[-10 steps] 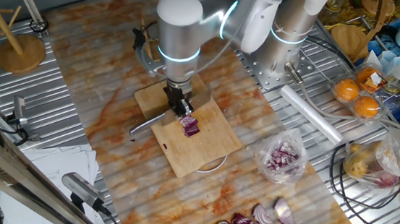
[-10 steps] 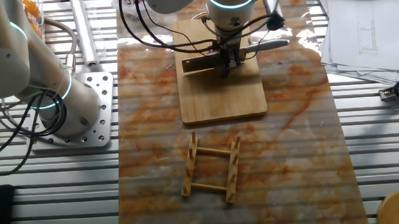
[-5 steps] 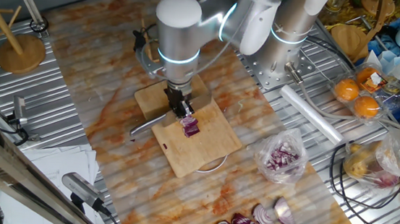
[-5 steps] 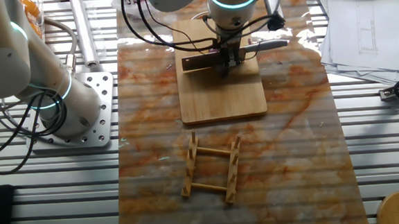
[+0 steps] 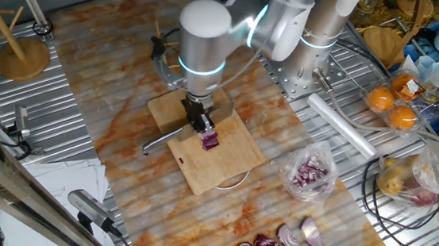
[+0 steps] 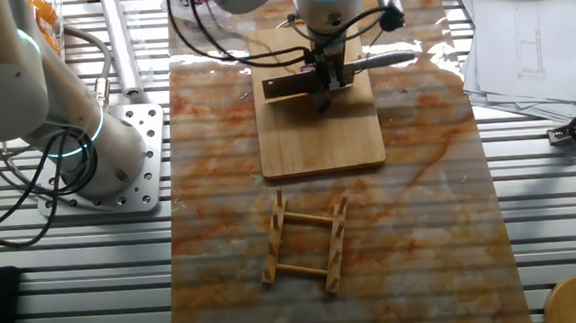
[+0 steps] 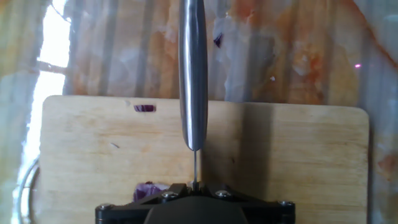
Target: Chop the onions
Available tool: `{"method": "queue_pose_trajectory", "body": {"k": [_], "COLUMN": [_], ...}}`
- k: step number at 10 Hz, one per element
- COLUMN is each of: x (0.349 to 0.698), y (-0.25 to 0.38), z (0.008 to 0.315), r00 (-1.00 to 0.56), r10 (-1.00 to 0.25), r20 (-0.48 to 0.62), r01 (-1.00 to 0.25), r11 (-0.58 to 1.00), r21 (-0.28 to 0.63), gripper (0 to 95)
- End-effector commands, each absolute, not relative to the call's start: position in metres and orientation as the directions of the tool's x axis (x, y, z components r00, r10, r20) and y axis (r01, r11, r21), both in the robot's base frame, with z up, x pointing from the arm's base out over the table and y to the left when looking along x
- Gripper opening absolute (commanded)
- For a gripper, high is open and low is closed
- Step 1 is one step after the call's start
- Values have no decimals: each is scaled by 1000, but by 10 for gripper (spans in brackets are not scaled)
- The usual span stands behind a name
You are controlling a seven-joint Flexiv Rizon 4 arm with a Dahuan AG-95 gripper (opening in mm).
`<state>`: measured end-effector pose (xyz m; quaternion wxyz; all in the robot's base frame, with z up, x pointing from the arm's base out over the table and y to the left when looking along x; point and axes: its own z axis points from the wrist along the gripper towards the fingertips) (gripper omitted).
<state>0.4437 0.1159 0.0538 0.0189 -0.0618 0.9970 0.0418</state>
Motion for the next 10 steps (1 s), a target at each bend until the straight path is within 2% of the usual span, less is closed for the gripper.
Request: {"method": "queue_pose_trajectory", "body": {"k": [1, 10], "x": [441, 441], "y": [112, 98], "z": [60, 61], "r00": [-993, -990], "r10": [-108, -137], "r20": [-42, -40], "r01": [-112, -140], "r11": [989, 987], "r21": [94, 85], "gripper": [0, 0]}}
